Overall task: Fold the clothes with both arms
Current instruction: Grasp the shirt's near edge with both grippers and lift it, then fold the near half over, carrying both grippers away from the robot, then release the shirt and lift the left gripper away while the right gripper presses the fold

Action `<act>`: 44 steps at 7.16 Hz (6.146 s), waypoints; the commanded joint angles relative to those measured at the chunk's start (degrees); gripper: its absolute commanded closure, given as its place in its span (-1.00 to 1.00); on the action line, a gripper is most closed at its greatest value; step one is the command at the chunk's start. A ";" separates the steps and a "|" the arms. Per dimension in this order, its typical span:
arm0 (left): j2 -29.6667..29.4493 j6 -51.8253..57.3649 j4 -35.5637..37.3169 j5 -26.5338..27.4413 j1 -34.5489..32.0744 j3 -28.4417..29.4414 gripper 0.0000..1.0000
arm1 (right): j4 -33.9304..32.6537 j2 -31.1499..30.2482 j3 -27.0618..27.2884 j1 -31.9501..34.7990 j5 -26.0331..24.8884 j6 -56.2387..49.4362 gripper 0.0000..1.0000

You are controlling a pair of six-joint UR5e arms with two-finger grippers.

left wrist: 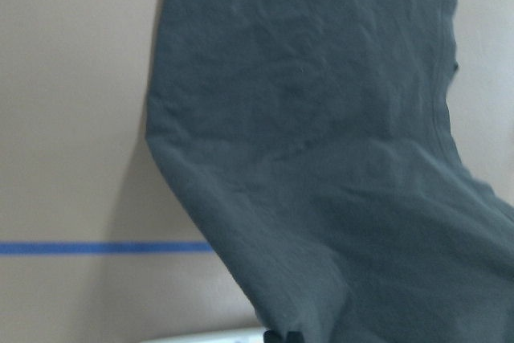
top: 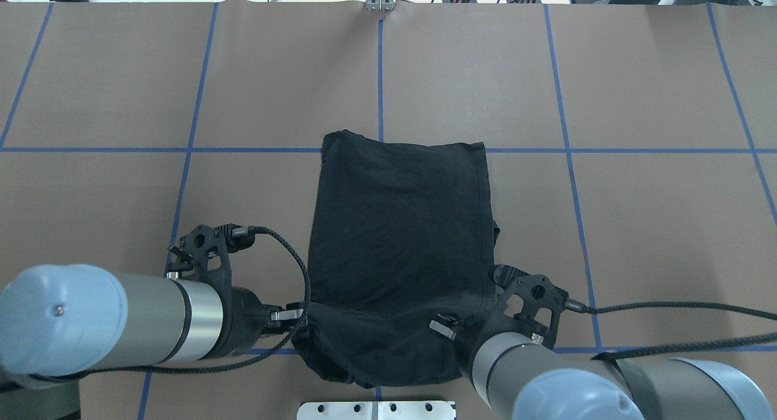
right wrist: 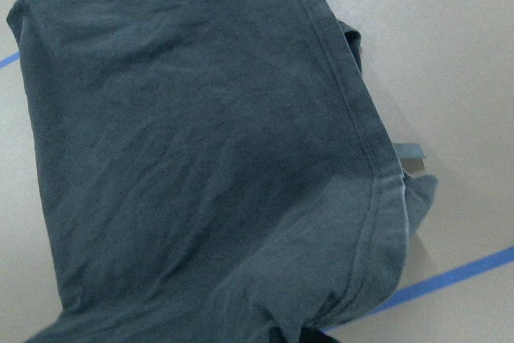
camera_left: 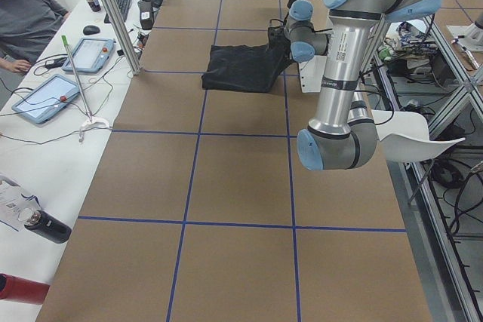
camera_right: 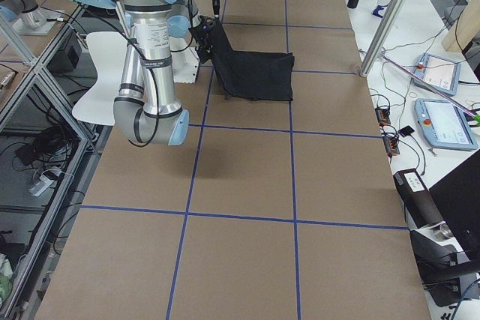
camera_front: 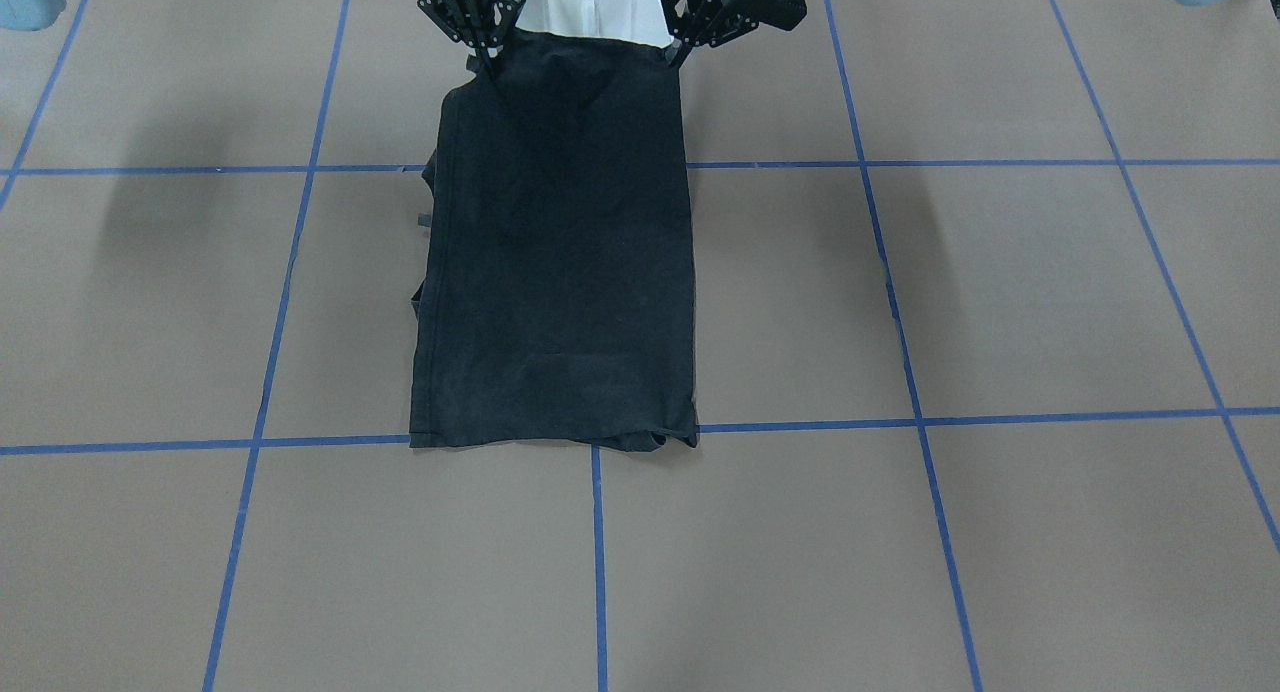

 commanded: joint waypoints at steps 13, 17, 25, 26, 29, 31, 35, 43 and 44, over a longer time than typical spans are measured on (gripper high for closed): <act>-23.92 10.56 -5.11 4.94 -17.21 39.26 1.00 | 11.69 11.95 -29.99 21.65 4.77 -9.72 1.00; -24.91 11.70 -10.03 7.14 -17.47 48.07 1.00 | 19.67 12.60 -38.27 24.12 6.44 -12.08 1.00; -25.09 13.19 -9.95 6.88 -18.26 47.74 1.00 | 19.69 12.51 -38.73 26.32 7.75 -15.34 1.00; -25.00 13.20 -10.04 6.88 -18.26 47.74 1.00 | 19.69 12.42 -38.91 26.32 7.75 -15.43 1.00; -24.74 15.20 -11.00 6.79 -18.43 47.74 -0.98 | 19.78 12.59 -39.52 28.24 11.33 -22.50 -0.98; -22.99 20.13 -13.38 4.96 -19.92 45.30 -1.00 | 19.34 12.77 -38.83 31.49 18.34 -27.45 -1.00; -12.27 36.82 -13.11 -4.98 -26.95 32.71 -1.00 | 18.99 13.99 -35.13 29.60 20.70 -29.33 -1.00; -10.32 39.57 -13.64 -6.13 -28.54 32.27 -1.00 | 16.85 25.93 -51.69 22.35 9.69 -28.87 1.00; -10.32 39.39 -13.47 -6.13 -28.54 32.18 -1.00 | 22.45 29.00 -59.48 24.45 9.69 -29.14 1.00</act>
